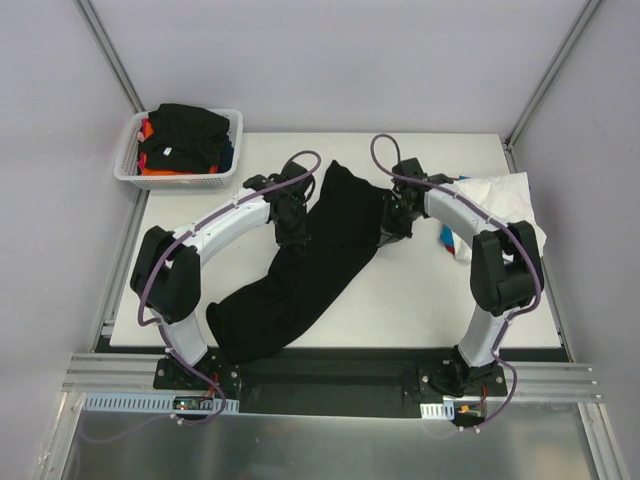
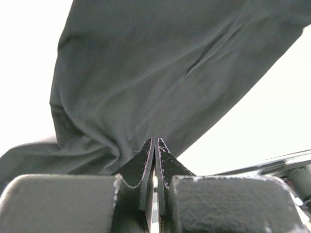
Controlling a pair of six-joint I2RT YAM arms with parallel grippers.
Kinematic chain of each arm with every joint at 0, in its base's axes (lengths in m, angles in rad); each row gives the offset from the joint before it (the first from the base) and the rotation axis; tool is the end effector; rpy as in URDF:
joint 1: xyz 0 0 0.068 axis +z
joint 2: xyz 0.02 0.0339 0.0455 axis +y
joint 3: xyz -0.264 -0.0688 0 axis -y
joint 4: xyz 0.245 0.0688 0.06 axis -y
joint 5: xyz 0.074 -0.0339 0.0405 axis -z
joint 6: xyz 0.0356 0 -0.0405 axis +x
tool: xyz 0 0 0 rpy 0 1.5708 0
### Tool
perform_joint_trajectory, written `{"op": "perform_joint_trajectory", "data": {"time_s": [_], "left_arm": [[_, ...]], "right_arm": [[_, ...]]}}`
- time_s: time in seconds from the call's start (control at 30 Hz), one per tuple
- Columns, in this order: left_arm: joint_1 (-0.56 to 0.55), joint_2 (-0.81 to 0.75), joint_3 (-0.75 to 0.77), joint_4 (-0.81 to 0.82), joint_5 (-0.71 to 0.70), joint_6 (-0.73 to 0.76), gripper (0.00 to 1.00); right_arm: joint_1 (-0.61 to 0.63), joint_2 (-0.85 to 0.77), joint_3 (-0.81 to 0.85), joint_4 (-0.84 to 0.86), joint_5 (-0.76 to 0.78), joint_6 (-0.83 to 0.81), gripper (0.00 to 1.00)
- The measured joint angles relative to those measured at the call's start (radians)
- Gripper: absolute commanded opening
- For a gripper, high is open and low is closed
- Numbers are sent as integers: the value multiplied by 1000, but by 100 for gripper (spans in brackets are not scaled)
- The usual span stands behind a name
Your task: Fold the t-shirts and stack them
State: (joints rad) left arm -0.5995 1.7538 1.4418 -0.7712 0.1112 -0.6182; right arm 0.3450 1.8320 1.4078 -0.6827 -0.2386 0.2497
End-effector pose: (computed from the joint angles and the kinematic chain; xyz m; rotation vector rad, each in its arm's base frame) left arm 0.3040 -0.2125 0.2584 0.0124 2.7580 -0.5182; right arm 0.3592 0.1380 0.2253 -0.2068 2.7174 0.5007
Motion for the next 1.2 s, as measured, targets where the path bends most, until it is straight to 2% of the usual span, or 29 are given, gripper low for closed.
{"op": "perform_joint_trajectory", "data": {"time_s": [0.17,0.3,0.47,0.77,1.2], "left_arm": [[-10,0,-106,-21,-6,5,0],[-10,9,-136,-51,-17,30,0],[-8,11,-136,-49,-18,46,0],[-8,86,-93,-52,-18,65,0],[27,110,-22,-66,-31,113,0]], "right_arm": [[69,-21,-182,23,19,19,1],[84,17,-218,51,17,42,1],[78,79,-162,50,5,58,1],[77,208,40,56,-3,63,1],[64,175,75,-20,3,46,1]]}}
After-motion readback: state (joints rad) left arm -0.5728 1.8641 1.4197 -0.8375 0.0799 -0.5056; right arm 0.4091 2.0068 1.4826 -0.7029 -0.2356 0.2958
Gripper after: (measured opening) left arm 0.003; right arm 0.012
